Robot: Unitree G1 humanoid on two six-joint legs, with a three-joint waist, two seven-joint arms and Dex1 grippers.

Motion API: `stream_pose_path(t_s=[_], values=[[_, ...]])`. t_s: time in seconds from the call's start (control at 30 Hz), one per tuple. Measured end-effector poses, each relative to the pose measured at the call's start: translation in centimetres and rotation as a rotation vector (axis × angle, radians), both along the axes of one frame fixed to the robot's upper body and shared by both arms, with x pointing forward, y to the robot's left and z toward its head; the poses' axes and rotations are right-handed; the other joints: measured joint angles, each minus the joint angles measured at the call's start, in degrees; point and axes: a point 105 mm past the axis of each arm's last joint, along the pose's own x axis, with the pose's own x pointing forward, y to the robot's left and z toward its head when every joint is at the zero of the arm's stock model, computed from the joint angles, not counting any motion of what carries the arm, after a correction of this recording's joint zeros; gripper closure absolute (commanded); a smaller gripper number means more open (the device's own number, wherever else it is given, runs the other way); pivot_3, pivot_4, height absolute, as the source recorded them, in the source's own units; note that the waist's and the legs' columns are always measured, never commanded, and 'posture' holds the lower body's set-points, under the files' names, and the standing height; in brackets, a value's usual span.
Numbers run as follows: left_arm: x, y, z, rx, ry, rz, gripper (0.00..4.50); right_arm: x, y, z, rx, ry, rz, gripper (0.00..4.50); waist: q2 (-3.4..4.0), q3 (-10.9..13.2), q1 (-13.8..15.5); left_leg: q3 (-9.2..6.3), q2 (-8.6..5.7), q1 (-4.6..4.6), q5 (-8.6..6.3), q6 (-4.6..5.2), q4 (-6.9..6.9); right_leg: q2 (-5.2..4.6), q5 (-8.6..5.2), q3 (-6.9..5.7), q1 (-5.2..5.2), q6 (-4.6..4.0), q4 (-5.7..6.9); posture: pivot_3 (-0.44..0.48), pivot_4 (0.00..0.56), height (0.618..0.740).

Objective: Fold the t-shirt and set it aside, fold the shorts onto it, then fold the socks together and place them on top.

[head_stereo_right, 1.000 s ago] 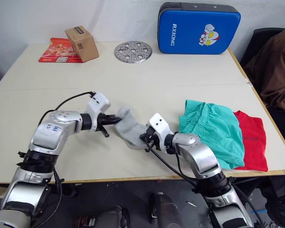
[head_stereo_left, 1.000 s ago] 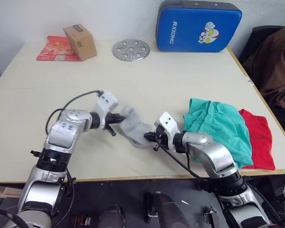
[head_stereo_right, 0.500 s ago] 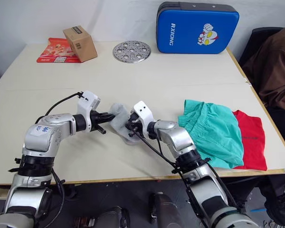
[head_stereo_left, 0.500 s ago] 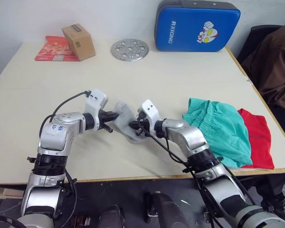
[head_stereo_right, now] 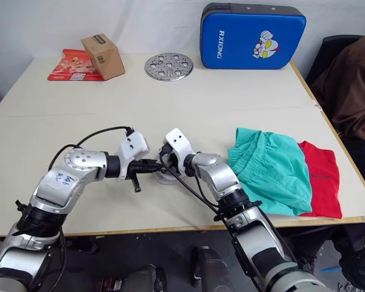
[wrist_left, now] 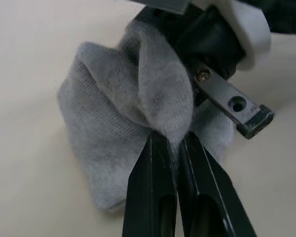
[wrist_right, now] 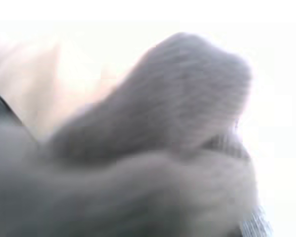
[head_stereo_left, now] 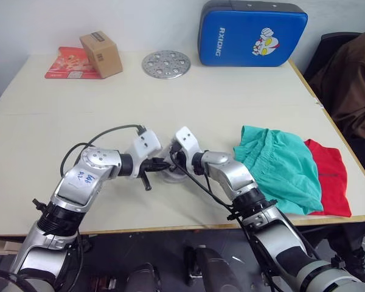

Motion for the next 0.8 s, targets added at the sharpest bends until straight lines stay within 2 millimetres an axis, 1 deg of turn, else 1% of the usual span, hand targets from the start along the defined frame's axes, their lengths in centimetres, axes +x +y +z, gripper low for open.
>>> stream_pose_path(t_s=[0.13, 0.33, 0.4, 0.47, 0.53, 0.6, 0.67, 0.7, 0.73, 0.8], values=[[0.0, -0.4, -1.6, 0.101, -0.029, -0.069, 4.48, -1.0, -2.1, 0.0, -0.031, -0.003, -0.027, 4.5, 0.01, -0.01, 0.45, -0.02, -0.01, -0.04, -0.01, 0.05, 0.0, 0.0, 0.0, 0.0, 0.01, 0.01, -0.07, 0.0, 0.15, 0.74], [0.5, -0.8, -1.6, 0.121, -0.056, -0.11, 4.48, -3.6, -5.9, 0.5, -0.103, 0.001, -0.048, 4.5, 0.01, -0.01, 1.19, -0.03, -0.03, -0.07, -0.03, 0.09, -0.01, 0.01, -0.01, 0.0, 0.01, 0.05, -0.1, 0.0, 0.15, 0.74], [0.6, -0.9, -1.6, 0.124, -0.057, -0.112, 4.48, -4.2, -7.3, 0.8, -0.114, 0.01, -0.077, 4.5, 0.01, 0.0, 1.16, -0.03, -0.03, -0.07, -0.04, 0.1, -0.01, 0.01, 0.0, 0.0, 0.0, 0.06, -0.11, 0.0, 0.15, 0.74], [0.6, -0.9, -1.6, 0.127, -0.059, -0.113, 4.48, -4.3, -8.2, 1.7, -0.101, 0.005, -0.102, 4.5, 0.02, 0.0, 1.02, -0.02, -0.01, -0.06, -0.04, 0.09, -0.03, 0.03, 0.0, 0.0, 0.01, 0.07, -0.1, 0.0, 0.15, 0.74], [0.7, -0.9, -1.7, 0.125, -0.058, -0.113, 4.48, -4.4, -8.1, 3.2, -0.058, -0.016, -0.105, 4.5, 0.02, 0.0, 0.9, -0.02, -0.01, -0.06, -0.03, 0.08, -0.09, 0.05, 0.0, 0.0, 0.01, 0.08, -0.11, 0.0, 0.15, 0.74], [0.8, -0.9, -1.7, 0.121, -0.053, -0.113, 4.48, -4.3, -7.1, 5.0, 0.005, -0.038, -0.089, 4.5, 0.02, 0.0, 0.76, -0.02, -0.01, -0.06, -0.02, 0.07, -0.12, 0.05, 0.0, 0.0, 0.02, 0.08, -0.11, 0.0, 0.15, 0.74], [0.8, -0.9, -1.7, 0.116, -0.047, -0.114, 4.48, -4.3, -5.4, 6.6, 0.065, -0.061, -0.058, 4.5, 0.02, 0.0, 0.72, -0.02, 0.0, -0.03, -0.01, 0.05, -0.16, 0.04, 0.0, -0.01, 0.01, 0.08, -0.11, 0.0, 0.15, 0.74], [0.8, -1.0, -1.7, 0.112, -0.044, -0.115, 4.48, -4.3, -4.6, 6.9, 0.083, -0.066, -0.043, 4.5, 0.02, 0.0, 0.76, -0.02, -0.01, -0.01, -0.01, 0.06, -0.16, 0.04, 0.0, -0.01, 0.01, 0.07, -0.12, 0.0, 0.15, 0.74], [0.8, -1.1, -1.7, 0.108, -0.041, -0.118, 4.48, -4.3, -4.0, 6.8, 0.09, -0.06, -0.031, 4.5, 0.02, 0.0, 0.8, -0.02, -0.01, -0.02, 0.0, 0.06, -0.17, 0.04, 0.0, -0.01, 0.0, 0.07, -0.15, 0.0, 0.15, 0.74], [0.8, -1.1, -1.7, 0.094, -0.023, -0.115, 4.48, -4.0, -2.8, 5.5, 0.081, -0.022, -0.024, 4.5, 0.0, -0.01, 0.84, -0.02, -0.02, -0.04, 0.01, 0.11, -0.17, 0.02, 0.0, -0.01, 0.01, 0.07, -0.2, 0.0, 0.15, 0.74]])
